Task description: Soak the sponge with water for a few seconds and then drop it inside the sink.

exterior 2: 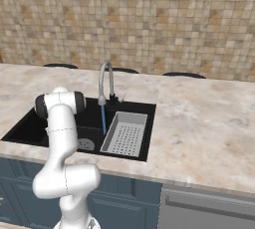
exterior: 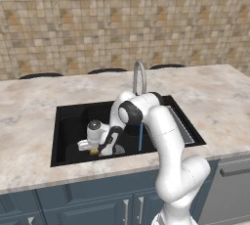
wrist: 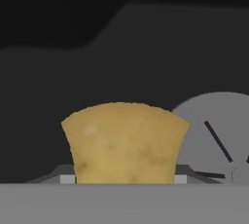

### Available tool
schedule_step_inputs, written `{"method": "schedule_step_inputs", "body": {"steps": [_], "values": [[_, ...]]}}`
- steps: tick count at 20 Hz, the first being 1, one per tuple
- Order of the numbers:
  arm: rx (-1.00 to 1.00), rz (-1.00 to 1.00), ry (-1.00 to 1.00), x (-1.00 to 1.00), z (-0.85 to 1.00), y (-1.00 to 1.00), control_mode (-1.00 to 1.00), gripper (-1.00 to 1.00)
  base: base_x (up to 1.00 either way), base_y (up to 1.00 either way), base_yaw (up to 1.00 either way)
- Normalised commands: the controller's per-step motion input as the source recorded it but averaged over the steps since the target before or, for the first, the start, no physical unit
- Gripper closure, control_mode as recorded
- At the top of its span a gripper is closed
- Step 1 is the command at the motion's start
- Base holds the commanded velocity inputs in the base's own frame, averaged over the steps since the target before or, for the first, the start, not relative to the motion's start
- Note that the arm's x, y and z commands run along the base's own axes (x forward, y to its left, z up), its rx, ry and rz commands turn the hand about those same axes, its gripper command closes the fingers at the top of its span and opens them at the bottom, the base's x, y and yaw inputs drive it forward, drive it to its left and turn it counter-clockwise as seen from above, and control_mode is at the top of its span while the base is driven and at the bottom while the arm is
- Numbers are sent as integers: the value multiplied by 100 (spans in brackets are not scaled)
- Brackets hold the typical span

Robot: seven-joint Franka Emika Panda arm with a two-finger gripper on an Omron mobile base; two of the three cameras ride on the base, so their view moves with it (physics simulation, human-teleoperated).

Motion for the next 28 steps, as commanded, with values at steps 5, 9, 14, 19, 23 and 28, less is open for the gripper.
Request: {"method": "schedule_step_inputs", "body": {"steps": [5, 9, 14, 19, 23, 28], "values": [[0, 0, 0, 0, 26, 0, -100, -100, 0, 0, 0], [0, 0, 0, 0, 60, 0, -100, -100, 0, 0, 0], [0, 0, 0, 0, 80, 0, -100, -100, 0, 0, 0], [0, 0, 0, -14, 78, 0, -100, -100, 0, 0, 0], [0, 0, 0, -29, 68, 0, -100, -100, 0, 0, 0], [0, 0, -2, -43, 72, 0, -100, -100, 0, 0, 0]]}}
